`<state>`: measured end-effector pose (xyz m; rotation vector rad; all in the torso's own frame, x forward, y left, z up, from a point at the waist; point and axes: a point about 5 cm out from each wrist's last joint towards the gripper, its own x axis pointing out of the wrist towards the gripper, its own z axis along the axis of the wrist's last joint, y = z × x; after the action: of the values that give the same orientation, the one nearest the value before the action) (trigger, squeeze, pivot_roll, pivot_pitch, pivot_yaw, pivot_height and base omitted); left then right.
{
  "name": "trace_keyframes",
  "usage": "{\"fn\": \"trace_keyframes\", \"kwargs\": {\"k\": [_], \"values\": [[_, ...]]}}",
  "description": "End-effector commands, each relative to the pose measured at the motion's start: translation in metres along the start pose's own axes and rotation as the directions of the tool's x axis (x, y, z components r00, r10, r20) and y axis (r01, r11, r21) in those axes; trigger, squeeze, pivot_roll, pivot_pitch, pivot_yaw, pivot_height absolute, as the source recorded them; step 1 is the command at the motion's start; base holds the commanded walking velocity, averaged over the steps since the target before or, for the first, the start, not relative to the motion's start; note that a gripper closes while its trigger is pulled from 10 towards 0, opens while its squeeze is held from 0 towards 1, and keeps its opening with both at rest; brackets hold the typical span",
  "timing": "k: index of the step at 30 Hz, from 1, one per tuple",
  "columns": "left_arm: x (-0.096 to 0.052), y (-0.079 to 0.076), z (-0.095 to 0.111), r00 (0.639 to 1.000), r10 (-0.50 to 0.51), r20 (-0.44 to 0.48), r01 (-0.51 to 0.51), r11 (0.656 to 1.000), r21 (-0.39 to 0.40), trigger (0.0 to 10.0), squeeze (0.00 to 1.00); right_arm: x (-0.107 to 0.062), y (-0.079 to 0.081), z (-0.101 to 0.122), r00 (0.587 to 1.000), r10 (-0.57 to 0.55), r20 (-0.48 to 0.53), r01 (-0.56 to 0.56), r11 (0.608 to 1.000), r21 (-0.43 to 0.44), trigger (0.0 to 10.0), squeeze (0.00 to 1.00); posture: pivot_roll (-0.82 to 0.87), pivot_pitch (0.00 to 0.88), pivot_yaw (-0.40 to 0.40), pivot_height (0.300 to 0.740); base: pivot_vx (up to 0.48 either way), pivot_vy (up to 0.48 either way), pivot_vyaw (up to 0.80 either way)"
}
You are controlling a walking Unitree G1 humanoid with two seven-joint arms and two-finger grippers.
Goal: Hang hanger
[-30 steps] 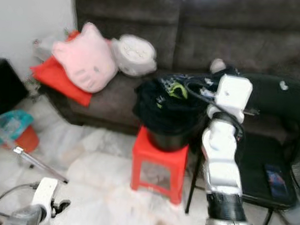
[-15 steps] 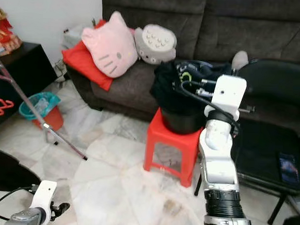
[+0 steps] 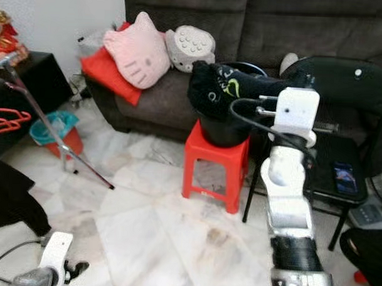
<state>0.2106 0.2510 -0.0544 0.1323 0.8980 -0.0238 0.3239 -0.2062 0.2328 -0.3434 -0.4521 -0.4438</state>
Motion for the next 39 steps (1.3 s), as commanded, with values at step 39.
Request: {"fn": "trace_keyframes", "kwargs": {"k": [39], "values": [[0.0,0.002,0.001,1.0,0.027,-0.014,-0.028,1.0,-0.009,10.0,0.0,-0.042,0.039,-0.067,0.879,0.376,-0.293,-0.343,0.926,0.16,10.0,0.0,-0.05,0.0,0.057,0.74,0.0,0.0,0.0]]}}
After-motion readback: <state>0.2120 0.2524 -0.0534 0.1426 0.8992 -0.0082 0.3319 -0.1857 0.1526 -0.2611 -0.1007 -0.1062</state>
